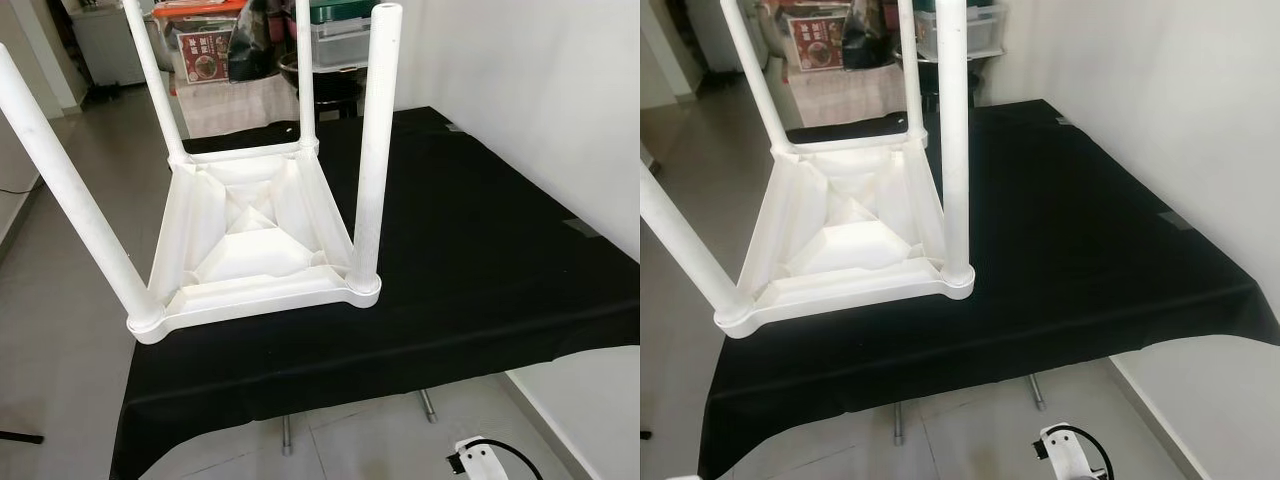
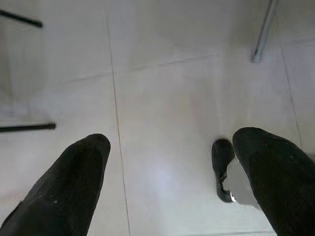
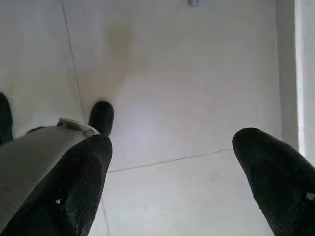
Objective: Building children table
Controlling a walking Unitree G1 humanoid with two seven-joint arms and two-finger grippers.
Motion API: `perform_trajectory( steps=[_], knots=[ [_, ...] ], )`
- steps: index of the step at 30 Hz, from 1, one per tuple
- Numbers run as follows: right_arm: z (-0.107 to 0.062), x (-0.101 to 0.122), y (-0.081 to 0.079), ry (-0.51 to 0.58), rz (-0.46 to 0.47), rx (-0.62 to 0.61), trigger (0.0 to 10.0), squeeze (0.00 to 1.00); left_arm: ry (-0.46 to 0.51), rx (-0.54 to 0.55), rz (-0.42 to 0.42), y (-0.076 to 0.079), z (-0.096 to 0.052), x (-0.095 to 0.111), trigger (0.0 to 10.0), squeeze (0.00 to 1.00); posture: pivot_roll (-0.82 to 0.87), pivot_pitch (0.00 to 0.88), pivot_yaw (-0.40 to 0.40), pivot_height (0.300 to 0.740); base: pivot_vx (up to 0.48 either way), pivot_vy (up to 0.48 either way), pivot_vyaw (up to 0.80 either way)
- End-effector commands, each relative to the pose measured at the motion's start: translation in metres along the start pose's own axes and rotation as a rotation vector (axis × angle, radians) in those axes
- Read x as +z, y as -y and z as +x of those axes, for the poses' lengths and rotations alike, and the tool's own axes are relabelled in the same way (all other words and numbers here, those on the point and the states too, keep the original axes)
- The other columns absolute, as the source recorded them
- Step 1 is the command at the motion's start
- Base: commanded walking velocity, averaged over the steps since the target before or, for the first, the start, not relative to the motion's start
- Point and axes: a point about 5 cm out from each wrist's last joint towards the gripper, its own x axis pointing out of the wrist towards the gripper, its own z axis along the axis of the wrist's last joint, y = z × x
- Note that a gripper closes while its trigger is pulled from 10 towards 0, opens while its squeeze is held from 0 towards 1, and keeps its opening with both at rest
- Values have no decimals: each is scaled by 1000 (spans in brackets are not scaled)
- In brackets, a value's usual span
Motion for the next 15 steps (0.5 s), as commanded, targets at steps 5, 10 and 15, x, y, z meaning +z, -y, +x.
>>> perform_trajectory(
  steps=[5,10,15],
  knots=[
    [1,-1,-10,11,30,15,10000,0,-31,22,-32,-6,-7,-18,10000,0,-39,97,12,740,0,0,0],
    [0,2,-3,60,75,25,10000,0,-35,19,-53,-8,-15,-30,10000,0,-37,135,13,740,0,0,0],
    [0,21,-3,107,83,12,10000,0,-45,27,9,-10,-7,-18,10000,0,-41,102,-3,740,0,0,0]
  ],
)
